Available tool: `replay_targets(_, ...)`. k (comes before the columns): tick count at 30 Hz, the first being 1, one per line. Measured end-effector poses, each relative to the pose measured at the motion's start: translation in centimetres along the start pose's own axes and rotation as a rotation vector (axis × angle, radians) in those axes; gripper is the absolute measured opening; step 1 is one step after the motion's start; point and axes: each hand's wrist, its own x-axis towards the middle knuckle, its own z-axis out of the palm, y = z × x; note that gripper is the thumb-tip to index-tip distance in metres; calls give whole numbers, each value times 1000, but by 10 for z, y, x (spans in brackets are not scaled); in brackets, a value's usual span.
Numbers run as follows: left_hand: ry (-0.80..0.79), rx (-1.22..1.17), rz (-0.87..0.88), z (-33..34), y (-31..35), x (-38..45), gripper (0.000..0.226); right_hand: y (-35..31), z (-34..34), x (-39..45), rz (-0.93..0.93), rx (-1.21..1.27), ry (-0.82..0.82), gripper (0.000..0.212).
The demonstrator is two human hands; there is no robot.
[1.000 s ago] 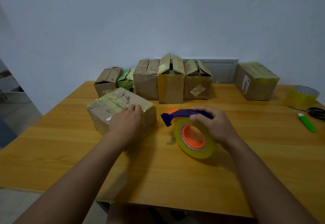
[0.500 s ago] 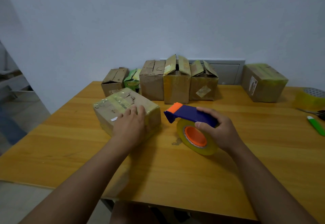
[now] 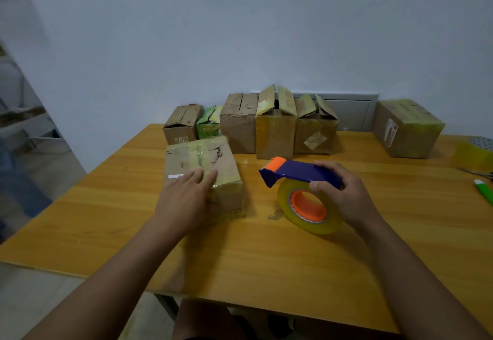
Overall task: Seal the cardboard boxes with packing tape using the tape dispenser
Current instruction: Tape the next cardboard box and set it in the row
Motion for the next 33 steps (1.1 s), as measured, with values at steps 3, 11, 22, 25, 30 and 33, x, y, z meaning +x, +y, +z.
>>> replay_targets(3, -6, -42, 83, -2, 0, -4, 82, -1, 1, -1, -16, 58, 113, 53)
replay_targets(11, 26, -86, 267, -4, 20, -3, 82, -29, -31, 4, -109, 221, 106, 55)
replay_targets(22, 37, -86, 365, -1, 67, 26, 78, -43, -32, 9, -149, 260, 106, 56)
replay_targets(25, 6, -90, 361, -1, 67, 29, 77, -48, -39, 10, -170, 271, 89, 56)
replay_targets(30, -101, -137, 404, -9, 57, 32, 77, -54, -43, 11, -189, 268, 35, 56)
replay_targets(33, -152, -637, 238, -30, 51, 31, 63, -53, -42, 10, -194, 262, 8, 58)
